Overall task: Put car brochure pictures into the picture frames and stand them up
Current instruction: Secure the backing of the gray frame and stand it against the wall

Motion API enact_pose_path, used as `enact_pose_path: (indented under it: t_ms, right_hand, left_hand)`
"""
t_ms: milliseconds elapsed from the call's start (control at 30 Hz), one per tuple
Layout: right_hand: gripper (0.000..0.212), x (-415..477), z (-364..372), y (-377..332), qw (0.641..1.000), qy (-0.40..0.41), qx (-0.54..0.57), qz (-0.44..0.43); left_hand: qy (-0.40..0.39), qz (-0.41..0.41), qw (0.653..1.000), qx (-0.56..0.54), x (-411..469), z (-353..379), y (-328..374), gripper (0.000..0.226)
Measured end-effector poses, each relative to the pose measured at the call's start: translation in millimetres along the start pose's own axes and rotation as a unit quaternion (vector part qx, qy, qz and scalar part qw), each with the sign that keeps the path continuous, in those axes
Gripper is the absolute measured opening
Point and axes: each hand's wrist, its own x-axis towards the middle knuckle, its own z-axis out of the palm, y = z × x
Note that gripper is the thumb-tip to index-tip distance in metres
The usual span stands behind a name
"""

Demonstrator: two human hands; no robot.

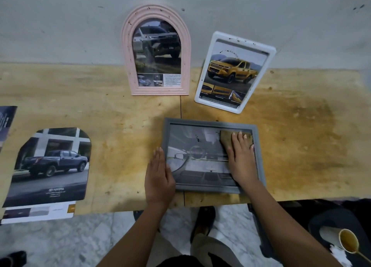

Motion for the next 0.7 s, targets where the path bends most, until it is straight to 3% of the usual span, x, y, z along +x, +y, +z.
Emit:
enact_pose_path:
  t_ms: [333,700]
  right_hand:
    - [0.048,-1,14,-29,0.995,0.069,-0.029,0.069]
    - [0.051,4,33,-42,0.993,0.075,-0.024,0.087]
  left_hand:
    - [-0.001,-0.002,1.0,0.028,-1,0,0,0.055]
    - [0.003,-0.008,1.0,0.026,-1,1,-2,0.054]
